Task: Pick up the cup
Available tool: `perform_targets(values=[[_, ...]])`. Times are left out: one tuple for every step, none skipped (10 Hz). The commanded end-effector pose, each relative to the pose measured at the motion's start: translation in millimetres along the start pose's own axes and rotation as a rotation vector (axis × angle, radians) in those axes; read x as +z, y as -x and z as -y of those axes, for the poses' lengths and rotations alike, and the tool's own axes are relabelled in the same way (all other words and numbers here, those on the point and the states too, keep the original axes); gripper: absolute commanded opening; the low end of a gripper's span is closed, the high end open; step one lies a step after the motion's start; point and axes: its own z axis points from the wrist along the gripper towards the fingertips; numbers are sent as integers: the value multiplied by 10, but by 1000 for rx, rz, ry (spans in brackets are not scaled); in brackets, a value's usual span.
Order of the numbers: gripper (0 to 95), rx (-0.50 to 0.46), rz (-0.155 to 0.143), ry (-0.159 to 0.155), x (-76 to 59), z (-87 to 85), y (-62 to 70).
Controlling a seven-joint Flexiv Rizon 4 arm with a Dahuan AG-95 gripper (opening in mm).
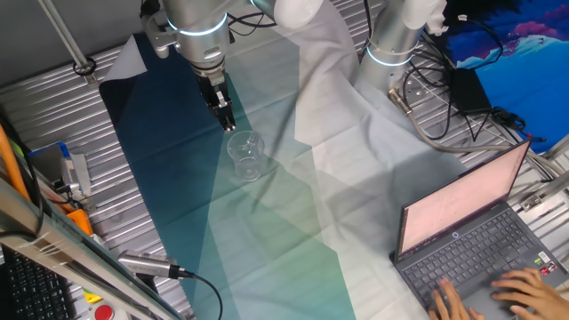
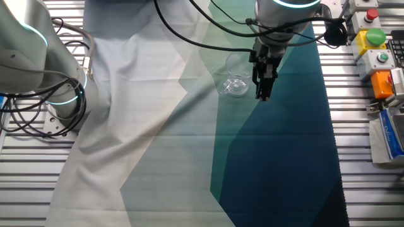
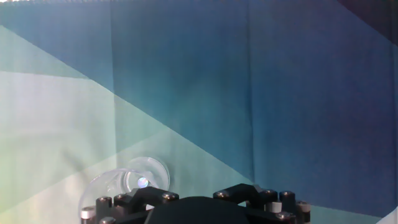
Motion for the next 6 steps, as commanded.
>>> perform_targets(values=[[0, -43, 30, 18, -1, 0, -2], [0, -43, 28, 10, -1, 0, -2], [0, -43, 28, 10, -1, 0, -2], [0, -43, 28, 10, -1, 0, -2], [0, -43, 28, 10, -1, 0, -2], [0, -43, 27, 10, -1, 0, -2]])
